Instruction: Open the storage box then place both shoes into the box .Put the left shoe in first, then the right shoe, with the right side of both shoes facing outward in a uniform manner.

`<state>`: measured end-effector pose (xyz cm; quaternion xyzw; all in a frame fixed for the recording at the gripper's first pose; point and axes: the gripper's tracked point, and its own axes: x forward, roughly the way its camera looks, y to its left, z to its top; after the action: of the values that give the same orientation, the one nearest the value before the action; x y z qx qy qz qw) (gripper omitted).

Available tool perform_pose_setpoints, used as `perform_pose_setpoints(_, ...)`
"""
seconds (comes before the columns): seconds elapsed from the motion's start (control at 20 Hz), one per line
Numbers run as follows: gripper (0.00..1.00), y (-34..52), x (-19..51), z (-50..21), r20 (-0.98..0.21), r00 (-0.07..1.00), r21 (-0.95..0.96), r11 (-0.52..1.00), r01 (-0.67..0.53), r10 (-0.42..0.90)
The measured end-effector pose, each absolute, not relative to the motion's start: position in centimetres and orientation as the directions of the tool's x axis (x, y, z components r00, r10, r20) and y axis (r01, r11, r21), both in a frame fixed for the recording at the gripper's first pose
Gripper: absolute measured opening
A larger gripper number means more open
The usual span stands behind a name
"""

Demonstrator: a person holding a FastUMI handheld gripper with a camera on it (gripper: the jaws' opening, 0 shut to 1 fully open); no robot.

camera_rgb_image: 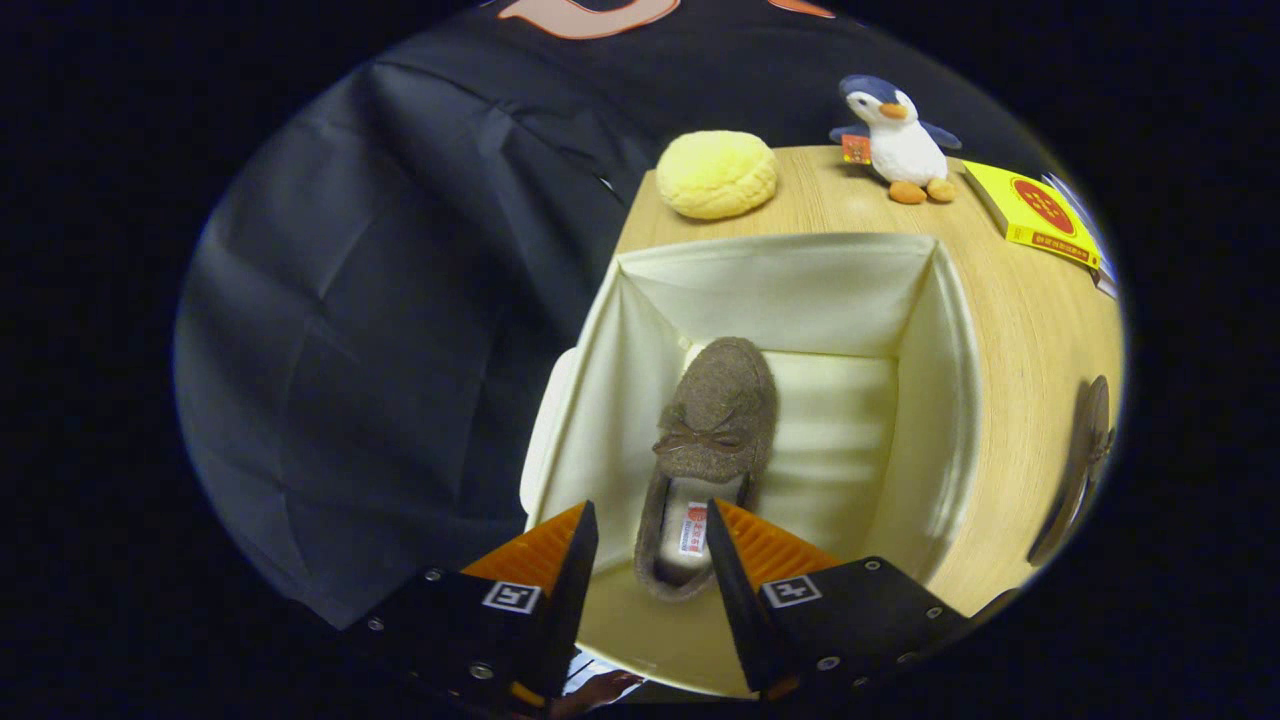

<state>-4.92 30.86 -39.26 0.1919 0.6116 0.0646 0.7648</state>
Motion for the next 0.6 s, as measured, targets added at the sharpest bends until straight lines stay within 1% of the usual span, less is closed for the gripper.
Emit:
perform_pose_setpoints(0.05,0.76,30.2,-4.9,-38.2,-0.9,0.268,0.385,0.915,0.118,0.344)
perform_pose_setpoints(0.1,0.8,29.5,-5.1,-37.0,-0.889,0.294,0.394,0.913,0.105,0.35)
perform_pose_setpoints(0.15,0.86,28.4,-5.1,-35.9,-0.879,0.321,0.399,0.912,0.094,0.351)
perform_pose_setpoints(0.25,0.92,25.4,-5.6,-34.6,-0.869,0.373,0.378,0.923,0.073,0.326)
perform_pose_setpoints(0.4,0.96,20.8,-7.1,-33.8,-0.867,0.408,0.337,0.94,0.057,0.286)
perform_pose_setpoints(0.6,0.97,14.0,-9.5,-32.9,-0.865,0.453,0.286,0.954,0.093,0.215)
